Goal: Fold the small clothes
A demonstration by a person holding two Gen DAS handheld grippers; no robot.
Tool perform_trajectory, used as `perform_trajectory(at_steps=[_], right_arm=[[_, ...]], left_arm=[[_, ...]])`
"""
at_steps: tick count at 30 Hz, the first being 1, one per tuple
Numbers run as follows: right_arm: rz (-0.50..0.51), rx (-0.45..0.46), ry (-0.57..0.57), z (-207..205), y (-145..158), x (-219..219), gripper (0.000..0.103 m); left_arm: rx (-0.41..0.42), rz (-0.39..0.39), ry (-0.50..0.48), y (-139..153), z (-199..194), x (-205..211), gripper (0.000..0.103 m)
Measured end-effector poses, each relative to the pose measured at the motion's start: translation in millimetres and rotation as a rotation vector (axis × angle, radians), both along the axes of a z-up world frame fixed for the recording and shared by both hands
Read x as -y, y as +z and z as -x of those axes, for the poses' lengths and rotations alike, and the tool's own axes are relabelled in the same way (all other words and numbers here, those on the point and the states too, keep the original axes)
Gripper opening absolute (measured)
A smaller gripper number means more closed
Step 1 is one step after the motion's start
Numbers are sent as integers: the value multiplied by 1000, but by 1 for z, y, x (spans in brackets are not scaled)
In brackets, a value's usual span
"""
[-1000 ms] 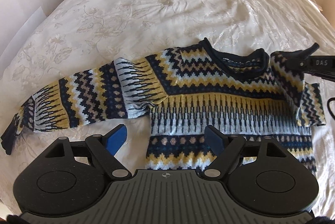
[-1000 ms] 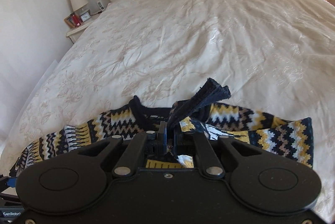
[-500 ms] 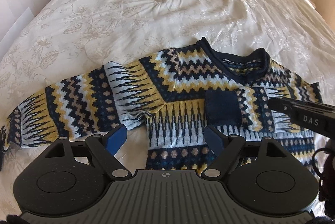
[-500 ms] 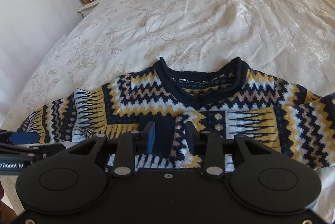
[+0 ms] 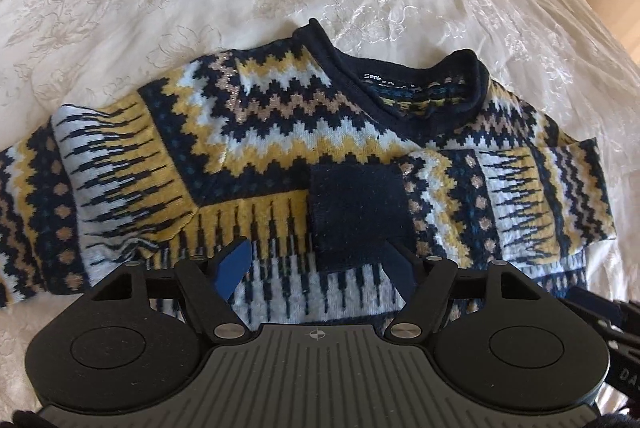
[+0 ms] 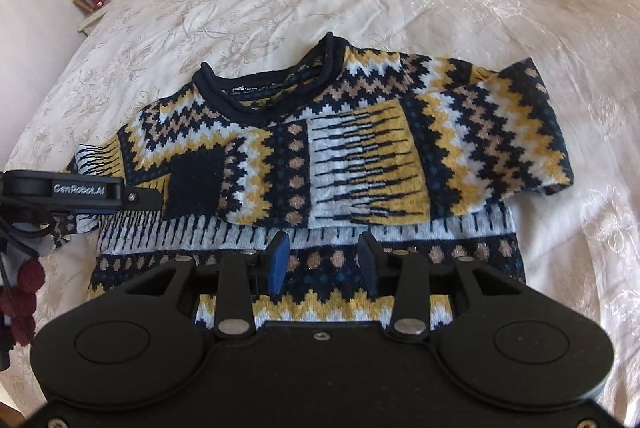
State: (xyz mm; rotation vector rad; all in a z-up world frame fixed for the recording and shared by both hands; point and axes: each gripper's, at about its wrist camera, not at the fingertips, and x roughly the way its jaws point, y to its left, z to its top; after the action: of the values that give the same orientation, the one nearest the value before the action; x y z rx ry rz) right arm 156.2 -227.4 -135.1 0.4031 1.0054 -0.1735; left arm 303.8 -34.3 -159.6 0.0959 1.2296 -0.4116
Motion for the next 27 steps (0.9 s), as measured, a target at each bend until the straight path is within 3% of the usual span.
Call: perform_trajectory(at_steps=[4,9,10,11,12,13,14,22,27], right_arm=[[-18,-4,-17,5,-5,-2,56],[-38,0,-20,9,-8,-6,57],[-40,1,-21,11,-8,-6,57],[-42,2,-23,12,-9,-7,57],[-45,2,-25,13,-10,-7,57],[-49,2,-28,14,-10,-7,57],[-51,-1,-31,15,-11,-7,57],[-55,-11,-43,18,-13,-8,57],[-59,-10,-45,16,-13,-11,57]], left_arm=[[-27,4,-12,-16,-8,11,71],[-73,35,5,-34,-15,17,70],[-66,56,13,-33,-15,16,62],[-61,70,21,-32,-15,15,42],[-54,60,34,-30,-14,14,32],[-44,47,40,-27,-13,13,13],[-36,53,39,-23,-13,12,9],[95,189,39,53,-1,-8,8],[175,211,105,91,-5,-31,8]])
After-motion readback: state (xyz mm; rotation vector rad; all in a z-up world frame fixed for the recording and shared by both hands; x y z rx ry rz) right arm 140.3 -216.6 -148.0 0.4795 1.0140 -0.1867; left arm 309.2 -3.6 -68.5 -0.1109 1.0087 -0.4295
